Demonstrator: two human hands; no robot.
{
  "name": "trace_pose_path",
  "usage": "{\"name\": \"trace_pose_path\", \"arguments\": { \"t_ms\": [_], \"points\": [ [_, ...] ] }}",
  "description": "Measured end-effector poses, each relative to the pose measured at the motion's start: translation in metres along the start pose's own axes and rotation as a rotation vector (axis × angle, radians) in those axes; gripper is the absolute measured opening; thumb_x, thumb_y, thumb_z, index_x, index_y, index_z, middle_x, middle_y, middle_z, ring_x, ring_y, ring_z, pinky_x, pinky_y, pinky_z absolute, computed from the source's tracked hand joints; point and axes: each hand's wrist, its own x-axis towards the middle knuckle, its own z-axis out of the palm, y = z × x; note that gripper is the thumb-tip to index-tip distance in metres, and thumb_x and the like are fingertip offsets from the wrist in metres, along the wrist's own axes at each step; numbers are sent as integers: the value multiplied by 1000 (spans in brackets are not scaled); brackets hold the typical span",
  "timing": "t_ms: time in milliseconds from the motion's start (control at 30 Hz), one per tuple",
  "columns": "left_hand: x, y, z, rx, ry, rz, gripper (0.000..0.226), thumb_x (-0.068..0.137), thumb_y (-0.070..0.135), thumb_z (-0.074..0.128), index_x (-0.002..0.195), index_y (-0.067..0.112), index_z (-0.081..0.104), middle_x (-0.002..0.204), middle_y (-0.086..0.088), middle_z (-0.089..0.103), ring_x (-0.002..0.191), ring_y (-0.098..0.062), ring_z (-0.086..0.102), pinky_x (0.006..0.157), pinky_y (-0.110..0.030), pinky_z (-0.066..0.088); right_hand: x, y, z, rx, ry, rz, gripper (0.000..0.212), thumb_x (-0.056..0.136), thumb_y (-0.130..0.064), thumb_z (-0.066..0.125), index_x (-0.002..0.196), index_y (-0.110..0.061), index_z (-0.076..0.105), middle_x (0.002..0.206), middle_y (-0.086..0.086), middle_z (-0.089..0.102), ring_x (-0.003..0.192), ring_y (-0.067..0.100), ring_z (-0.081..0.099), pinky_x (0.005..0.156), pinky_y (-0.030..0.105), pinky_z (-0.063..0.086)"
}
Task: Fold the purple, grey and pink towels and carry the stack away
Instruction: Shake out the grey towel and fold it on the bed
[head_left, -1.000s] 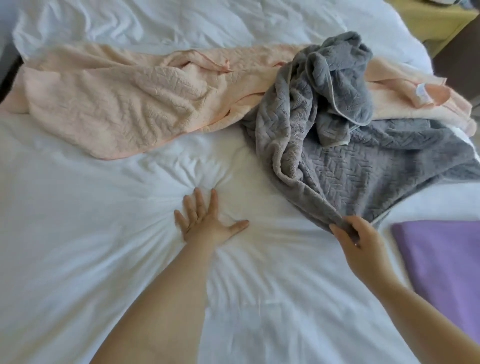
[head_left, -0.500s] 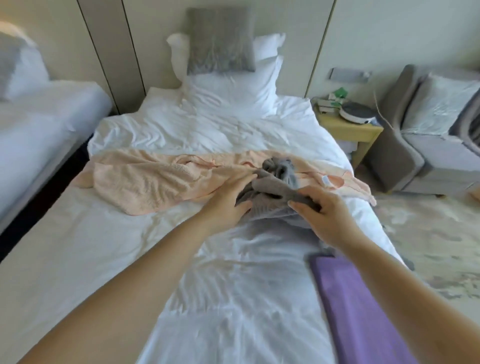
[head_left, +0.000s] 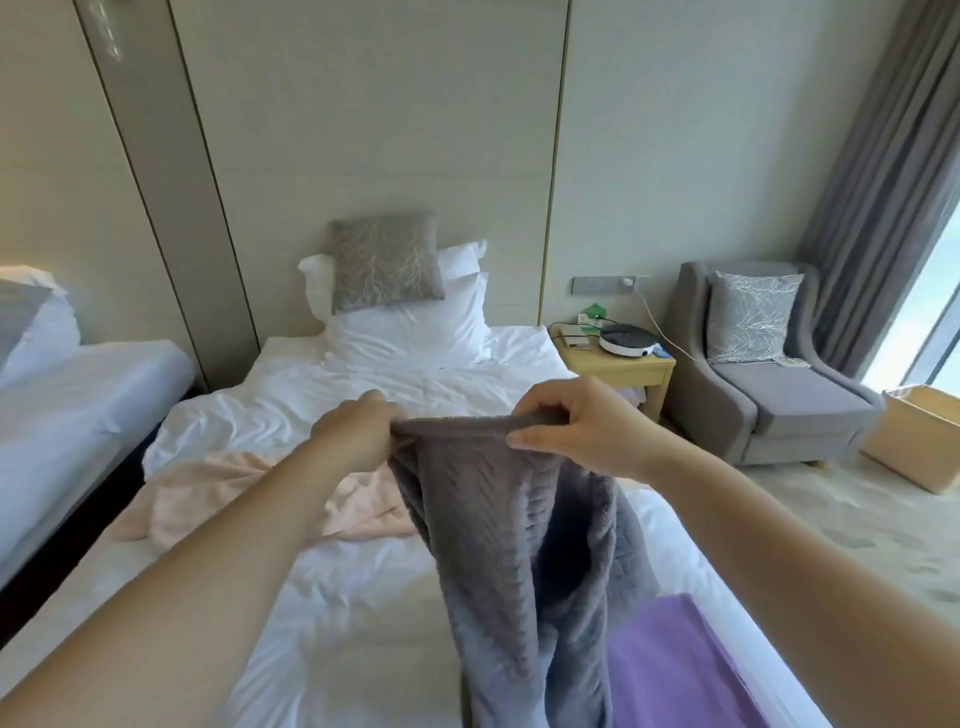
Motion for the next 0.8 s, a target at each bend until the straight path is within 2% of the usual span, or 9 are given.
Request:
{"name": "trace_pose_path", "arguments": {
  "t_ms": [67,167,200,300,367,533,633,700,800],
  "points": [
    [4,-7,-12,-197,-3,-16,20,83,16,41,69,28,50,92,-2,55,77,-22,53,66,-32,42,-10,17,18,-108,-118,32,11,79,-36,72,79,-39,61,65,-29,58,59,-10,52,55,5,38],
    [0,-1,-28,-430,54,99,44,80,-5,38,74,35,56,86,1,62,81,-18,56,72,-30,45,-17,38,45,-73,-341,71,10,84,-47,62,94,-46,63,88,-28,64,83,-8,58,79,12,45],
    [-2,3,-34,-428,71,164,50,81,-7,39,78,38,58,89,3,63,86,-17,57,76,-29,45,-14,42,49,-46,-346,90,12,86,-45,60,98,-45,64,96,-23,65,91,-3,60,84,18,47],
    [-9,13,-54,-379,97,341,50,79,-11,43,90,34,62,97,6,64,97,-16,57,85,-27,44,12,46,49,31,-149,93,10,88,-40,61,98,-39,64,95,-23,63,86,-9,59,76,12,44],
    [-18,18,-65,-367,118,432,50,76,-14,47,91,30,66,101,9,65,101,-11,57,90,-22,43,30,45,49,91,-27,87,14,87,-38,63,100,-40,58,97,-24,61,88,-8,59,77,16,46],
    [-39,23,-82,-389,111,570,39,74,-17,55,90,14,73,105,7,66,101,0,57,92,-12,42,51,44,68,127,-154,112,27,88,-24,58,111,-36,54,109,-14,61,102,7,59,86,24,45],
    [-48,16,-84,-367,84,569,34,73,-15,58,87,13,73,106,7,64,100,2,57,93,-15,44,51,47,74,36,-192,110,12,82,-25,60,88,-33,52,91,-6,62,87,16,60,75,31,46],
    [-53,8,-83,-345,82,515,32,73,-12,59,85,15,71,107,6,62,100,3,55,94,-21,45,52,45,75,-4,-158,47,11,83,-26,61,84,-23,50,85,-2,57,79,17,54,70,29,43],
    [-58,0,-76,-355,-12,282,27,70,3,56,86,19,69,107,1,58,95,-13,59,91,-37,49,54,34,71,44,7,-62,19,82,-22,62,75,-27,46,76,-7,48,69,10,44,64,24,35]
  ]
}}
